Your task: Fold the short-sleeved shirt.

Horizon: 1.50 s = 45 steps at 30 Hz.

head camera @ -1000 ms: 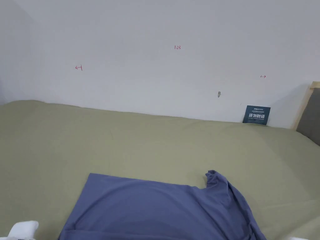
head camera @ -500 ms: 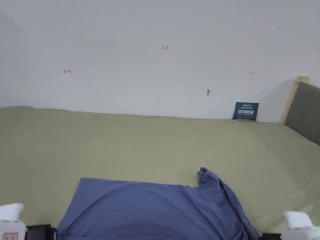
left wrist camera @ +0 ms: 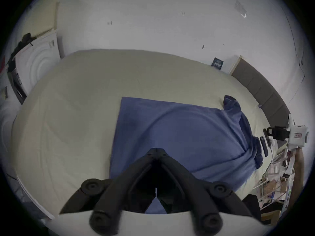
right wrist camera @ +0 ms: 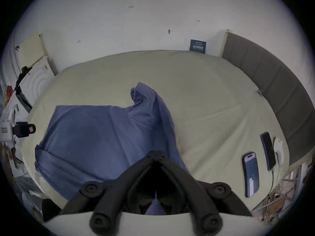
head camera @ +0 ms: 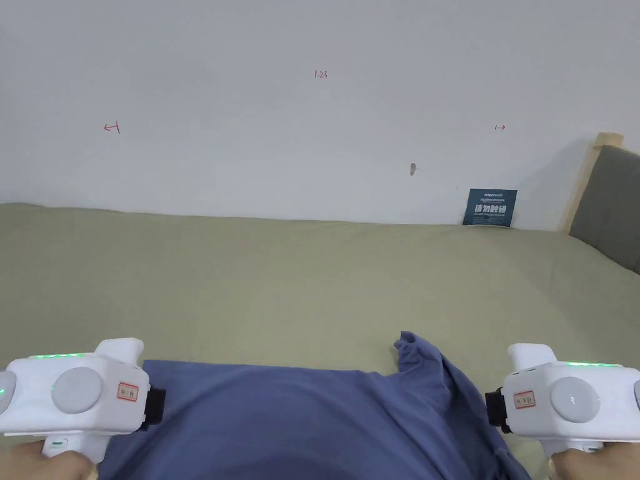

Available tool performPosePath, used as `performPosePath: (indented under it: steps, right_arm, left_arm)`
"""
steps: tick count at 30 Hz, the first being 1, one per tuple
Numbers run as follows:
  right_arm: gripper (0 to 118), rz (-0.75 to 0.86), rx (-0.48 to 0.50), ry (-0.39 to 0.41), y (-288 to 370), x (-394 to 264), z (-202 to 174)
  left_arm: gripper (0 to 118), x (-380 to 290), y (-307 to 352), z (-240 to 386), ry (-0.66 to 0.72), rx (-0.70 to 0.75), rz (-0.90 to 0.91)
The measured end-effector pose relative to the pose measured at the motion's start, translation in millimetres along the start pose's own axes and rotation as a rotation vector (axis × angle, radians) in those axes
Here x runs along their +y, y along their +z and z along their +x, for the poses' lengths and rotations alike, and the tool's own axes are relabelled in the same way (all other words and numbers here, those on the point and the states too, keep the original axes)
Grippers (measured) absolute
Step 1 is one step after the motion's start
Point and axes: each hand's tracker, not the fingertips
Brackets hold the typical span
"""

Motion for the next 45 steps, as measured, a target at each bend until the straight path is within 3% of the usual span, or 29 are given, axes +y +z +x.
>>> performPosePath:
  steps: [2,3,5,7,8,12,15,16,18,19,20,22,24,25,26,27,28,29,31,35,38,45]
  right_arm:
    - [0,-0.002,-0.005,0.002,-15,11,0]
    - [0,-0.007,-0.005,0.004,-20,17,0]
    - [0,-0.003,-0.003,0.006,-27,22,2]
    - [0,0.004,0.007,0.005,-34,29,5]
    - [0,0.007,0.011,0.007,-36,29,7]
    - [0,0.022,-0.009,0.023,-56,38,13]
    - [0,0.030,-0.010,0.017,-80,50,17]
    - [15,0.019,0.003,0.005,-88,56,17]
    - [94,-0.074,0.044,-0.020,-109,68,20]
    - [117,-0.138,0.065,-0.030,-123,74,21]
    - [113,-0.172,0.027,-0.017,-137,75,18]
    - [93,-0.160,-0.027,0.029,-155,80,13]
    - [84,-0.164,-0.071,0.068,-169,83,8]
    - [78,-0.212,-0.025,0.079,-173,77,6]
    - [53,-0.260,0.010,0.068,-174,77,6]
    - [19,-0.269,-0.004,0.041,-172,77,5]
    - [3,-0.226,-0.017,-0.006,-164,77,3]
    - [2,-0.170,-0.025,-0.039,-151,75,4]
    - [2,-0.092,0.050,-0.018,-128,76,5]
    - [2,-0.004,0.087,-0.019,-71,72,10]
    - [2,0.054,0.086,0.010,-28,62,15]
    - [2,0.059,0.086,0.027,49,-4,24]
  left_arm:
    - [0,21,-27,-12,0.006,-0.016,-0.033]
    - [6,29,-38,-16,0.022,-0.008,-0.056]
    - [44,49,-64,-26,-0.003,0.052,-0.095]
    - [93,62,-89,-34,-0.013,0.071,-0.082]
    - [98,66,-100,-38,0.001,0.072,-0.073]
    - [99,73,-145,-47,0.018,0.085,-0.206]
    - [95,74,-138,-36,-0.008,0.099,-0.163]
    - [80,74,-134,-34,-0.019,0.115,-0.157]
    - [49,72,-124,-34,-0.001,0.170,-0.119]
    - [15,71,-119,-36,0.014,0.155,-0.111]
    - [3,73,-117,-42,0.024,0.135,-0.101]
    - [3,69,-110,-47,0.107,-0.003,-0.087]
    - [3,67,-111,-51,0.106,0.035,-0.092]
    - [3,66,-113,-51,0.097,0.033,-0.100]
    - [3,65,-113,-50,0.091,0.035,-0.106]
    - [3,65,-113,-51,0.093,0.031,-0.110]
    - [3,66,-110,-51,0.101,0.023,-0.106]
    - [3,68,-105,-50,0.103,0.021,-0.100]
    - [3,70,-89,-46,0.087,0.012,-0.084]
    - [3,66,-44,-38,-0.008,0.003,-0.001]
    - [3,55,-7,-38,0.001,-0.014,0.030]
    - [3,-16,60,-42,0.010,-0.051,0.060]
